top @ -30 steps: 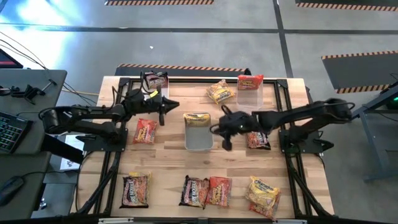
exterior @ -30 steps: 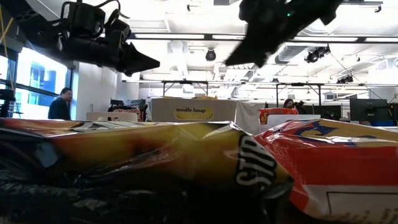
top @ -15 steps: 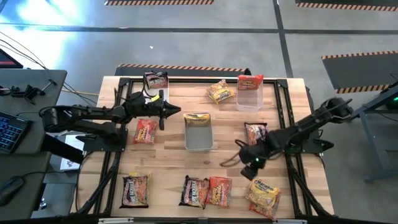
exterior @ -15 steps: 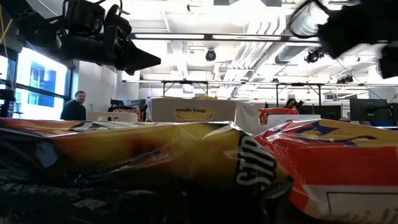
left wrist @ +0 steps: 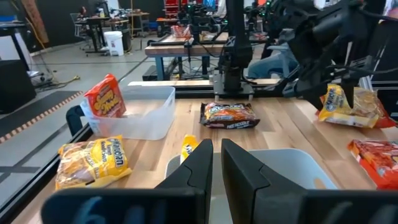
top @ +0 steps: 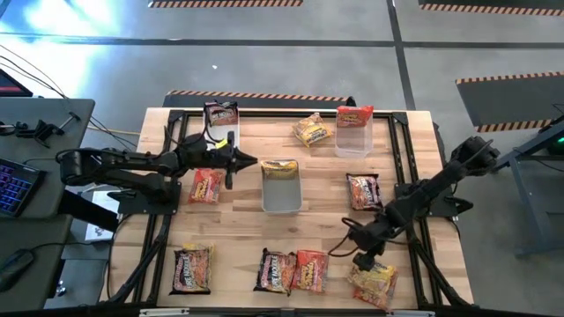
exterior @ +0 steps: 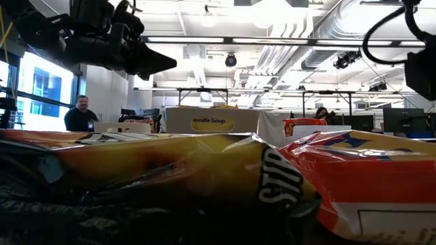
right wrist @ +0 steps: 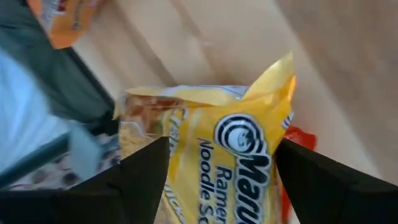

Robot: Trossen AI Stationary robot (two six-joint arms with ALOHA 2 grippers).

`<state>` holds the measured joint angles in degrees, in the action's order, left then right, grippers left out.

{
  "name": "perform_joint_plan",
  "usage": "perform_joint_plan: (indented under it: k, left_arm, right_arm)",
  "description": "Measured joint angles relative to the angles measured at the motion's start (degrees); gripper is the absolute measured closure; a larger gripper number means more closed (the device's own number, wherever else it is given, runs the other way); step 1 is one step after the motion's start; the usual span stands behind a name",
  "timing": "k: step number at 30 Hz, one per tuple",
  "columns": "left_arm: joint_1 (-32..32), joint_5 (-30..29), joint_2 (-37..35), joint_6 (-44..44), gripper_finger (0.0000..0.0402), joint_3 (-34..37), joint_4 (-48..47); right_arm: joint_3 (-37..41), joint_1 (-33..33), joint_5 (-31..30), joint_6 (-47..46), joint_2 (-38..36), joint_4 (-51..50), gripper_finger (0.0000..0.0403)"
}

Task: Sort Maruchan noodles
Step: Put the bottom right yellow noodle pack into the gray bin

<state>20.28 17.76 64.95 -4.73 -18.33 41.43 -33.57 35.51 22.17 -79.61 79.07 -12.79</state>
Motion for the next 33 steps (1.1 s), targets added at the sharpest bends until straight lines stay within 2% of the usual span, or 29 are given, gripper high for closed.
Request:
perform_joint_plan:
  k: [4, 10, 16, 27, 33]
  left_arm:
    - [-0.25, 0.0, 0.0, 0.0, 0.0377, 0.02, -0.02]
    - [-0.25, -0.22, 0.02, 0.02, 0.0376, 0.02, -0.02]
    - [-0.25, -0.33, 0.02, 0.02, 0.0376, 0.02, -0.07]
    - [-0.23, -0.39, 0.02, 0.02, 0.0376, 0.02, -0.07]
    - [-0.23, -0.39, 0.02, 0.04, 0.0376, 0.02, -0.3]
  right_arm:
    - [3.64, 1.11, 0.39, -2.87, 0.0, 7.77, 0.0124]
    - [4.45, 1.43, 0.56, -1.24, 0.0, 8.31, 0.0139]
    - [4.45, 1.42, 0.5, 0.13, 0.0, 10.09, 0.0209]
    - [4.45, -0.8, 0.9, 4.97, 0.0, 11.58, 0.0388]
    - [4.45, -4.58, 1.22, 9.04, -0.02, 11.8, 0.0394]
